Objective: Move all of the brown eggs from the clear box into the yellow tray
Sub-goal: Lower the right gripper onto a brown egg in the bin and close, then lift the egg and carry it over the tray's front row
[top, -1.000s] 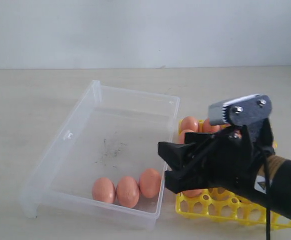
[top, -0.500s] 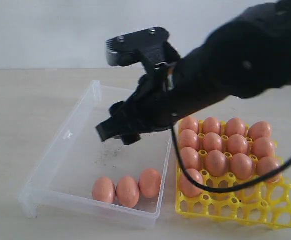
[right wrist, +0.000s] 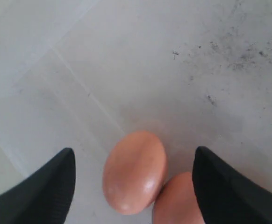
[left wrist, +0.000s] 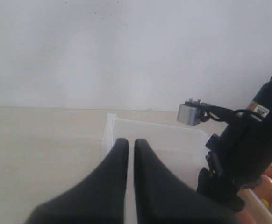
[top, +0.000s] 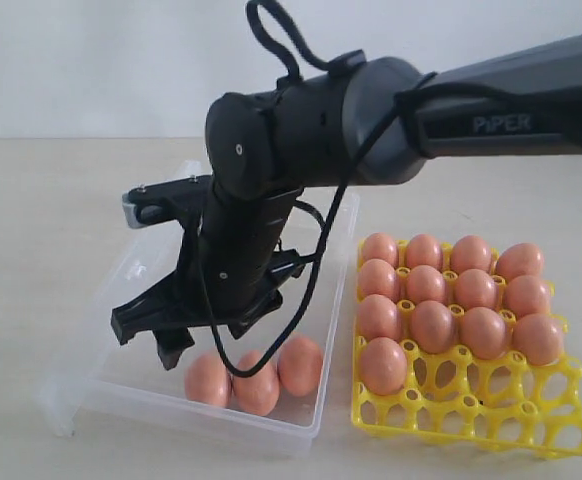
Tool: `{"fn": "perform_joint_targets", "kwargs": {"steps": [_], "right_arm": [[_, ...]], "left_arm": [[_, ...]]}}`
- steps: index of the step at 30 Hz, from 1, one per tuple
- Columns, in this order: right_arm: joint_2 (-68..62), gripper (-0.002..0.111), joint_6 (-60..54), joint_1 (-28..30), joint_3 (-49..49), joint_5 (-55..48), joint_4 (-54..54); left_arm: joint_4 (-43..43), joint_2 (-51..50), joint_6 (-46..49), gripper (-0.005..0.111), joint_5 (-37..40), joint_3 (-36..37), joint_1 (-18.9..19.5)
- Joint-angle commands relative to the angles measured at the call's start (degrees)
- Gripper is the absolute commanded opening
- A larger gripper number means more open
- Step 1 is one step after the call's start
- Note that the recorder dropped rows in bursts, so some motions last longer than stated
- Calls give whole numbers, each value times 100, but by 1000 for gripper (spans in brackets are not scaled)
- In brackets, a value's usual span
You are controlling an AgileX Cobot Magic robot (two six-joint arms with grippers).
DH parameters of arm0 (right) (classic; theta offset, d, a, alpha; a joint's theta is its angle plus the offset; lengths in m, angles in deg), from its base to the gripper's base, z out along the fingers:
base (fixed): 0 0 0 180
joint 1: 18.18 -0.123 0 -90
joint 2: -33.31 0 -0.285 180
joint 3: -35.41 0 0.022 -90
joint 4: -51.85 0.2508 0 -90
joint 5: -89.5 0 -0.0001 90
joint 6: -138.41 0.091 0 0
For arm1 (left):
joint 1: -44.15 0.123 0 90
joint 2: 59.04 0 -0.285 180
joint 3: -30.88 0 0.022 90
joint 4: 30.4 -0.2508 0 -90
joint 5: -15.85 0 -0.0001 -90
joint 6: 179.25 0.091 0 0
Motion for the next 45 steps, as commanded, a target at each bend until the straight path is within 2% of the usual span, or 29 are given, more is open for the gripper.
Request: {"fn": "perform_joint_targets", "kwargs": {"steps": [1,10,12,14,15,17,18,25,29,42,45], "right_arm": [[-300,59,-84,-1,-101,-22,34],[-685,59,-170,-62,-101,12,23],[-743,56,-227,-108,-101,12,-1],[-756,44,-313,-142,-110,12,-27],[-767,33,-357,-162,-110,12,-27],[-757,2,-643,-167,-110,53,-36],[-757,1,-743,-167,-110,121,-36],[-360,0,-481,-167,-92,1281,-433],[160,0,-444,-181,304,2181,-670],[2355,0,-412,-181,3609,6168,-720],[2725,0,-811,-171,4282,6911,-123]], "left_arm": [[13,15,-47,4,-10,15,-45],[13,15,-47,4,-10,15,-45],[13,15,-47,4,-10,15,-45],[13,15,-47,4,-10,15,-45],[13,15,-47,4,-28,15,-45],[13,15,-47,4,-28,15,-45],[13,15,-47,4,-28,15,-45],[13,15,-47,4,-28,15,-45],[13,15,-47,4,-28,15,-45],[13,15,-47,4,0,15,-45],[13,15,-47,4,0,15,-45]]}}
